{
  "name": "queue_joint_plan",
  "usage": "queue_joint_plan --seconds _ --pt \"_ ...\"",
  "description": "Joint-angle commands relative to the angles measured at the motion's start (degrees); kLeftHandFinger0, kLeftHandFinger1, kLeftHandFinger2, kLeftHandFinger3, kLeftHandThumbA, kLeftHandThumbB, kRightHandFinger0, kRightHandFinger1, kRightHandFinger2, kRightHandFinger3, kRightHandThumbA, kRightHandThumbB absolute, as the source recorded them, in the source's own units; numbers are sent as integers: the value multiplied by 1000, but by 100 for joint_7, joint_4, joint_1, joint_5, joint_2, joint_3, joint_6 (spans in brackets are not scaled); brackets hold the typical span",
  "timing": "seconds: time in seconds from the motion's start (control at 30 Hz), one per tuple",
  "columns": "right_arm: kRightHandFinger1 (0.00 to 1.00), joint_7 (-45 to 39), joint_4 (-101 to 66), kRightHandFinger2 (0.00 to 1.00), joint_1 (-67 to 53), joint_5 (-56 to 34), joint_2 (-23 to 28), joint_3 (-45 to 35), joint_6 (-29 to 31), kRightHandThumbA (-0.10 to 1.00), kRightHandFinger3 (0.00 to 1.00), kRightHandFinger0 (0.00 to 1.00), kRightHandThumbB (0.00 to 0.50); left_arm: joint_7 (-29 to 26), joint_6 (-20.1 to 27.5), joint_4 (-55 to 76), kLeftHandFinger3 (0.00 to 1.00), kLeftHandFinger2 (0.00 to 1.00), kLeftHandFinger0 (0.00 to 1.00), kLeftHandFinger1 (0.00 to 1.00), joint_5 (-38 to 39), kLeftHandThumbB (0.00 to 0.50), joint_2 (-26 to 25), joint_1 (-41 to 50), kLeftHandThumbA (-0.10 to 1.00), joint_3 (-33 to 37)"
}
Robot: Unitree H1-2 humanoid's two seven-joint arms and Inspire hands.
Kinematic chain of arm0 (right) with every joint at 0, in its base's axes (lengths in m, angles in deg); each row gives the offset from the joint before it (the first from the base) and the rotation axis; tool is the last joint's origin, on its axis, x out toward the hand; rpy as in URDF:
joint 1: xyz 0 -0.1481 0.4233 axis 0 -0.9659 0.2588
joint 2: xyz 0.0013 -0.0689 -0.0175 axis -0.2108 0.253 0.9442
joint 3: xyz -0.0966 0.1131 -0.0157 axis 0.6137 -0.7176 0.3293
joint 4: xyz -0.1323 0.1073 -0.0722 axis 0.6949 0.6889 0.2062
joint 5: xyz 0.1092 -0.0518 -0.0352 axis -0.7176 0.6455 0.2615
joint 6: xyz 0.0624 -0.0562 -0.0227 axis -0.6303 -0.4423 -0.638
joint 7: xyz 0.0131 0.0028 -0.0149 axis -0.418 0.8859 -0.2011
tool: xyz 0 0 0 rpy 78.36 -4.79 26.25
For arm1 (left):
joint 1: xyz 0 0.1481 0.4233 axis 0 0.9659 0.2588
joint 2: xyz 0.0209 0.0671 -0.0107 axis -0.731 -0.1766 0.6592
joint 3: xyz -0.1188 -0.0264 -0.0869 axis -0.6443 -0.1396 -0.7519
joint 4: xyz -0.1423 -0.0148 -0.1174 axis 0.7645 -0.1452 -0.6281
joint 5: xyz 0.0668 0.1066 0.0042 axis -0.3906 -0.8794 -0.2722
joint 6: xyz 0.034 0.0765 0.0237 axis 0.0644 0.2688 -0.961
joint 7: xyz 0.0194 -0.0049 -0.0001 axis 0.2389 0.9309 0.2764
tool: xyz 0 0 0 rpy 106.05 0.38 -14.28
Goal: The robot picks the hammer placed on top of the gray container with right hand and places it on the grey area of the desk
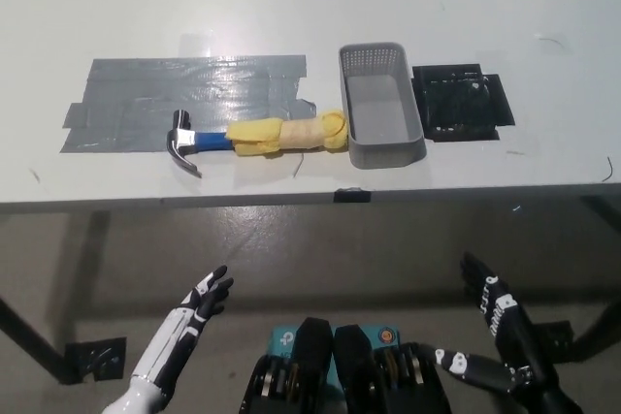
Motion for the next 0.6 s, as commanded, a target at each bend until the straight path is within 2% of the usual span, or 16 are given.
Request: queue_joint_plan --seconds 0.0,0.57 --pt "1000 73 -80 1000 -86 126 86 86 683 1000 1000 1000 161 -48 192 247 1000 1000 1000 1000 87 173 38 106 1000 -73" --pt "1000 63 -110 1000 -26 222 185 198 645 1000 1000 1000 159 -98 181 305 1000 1000 1000 1000 75 160 94 171 1000 -146"
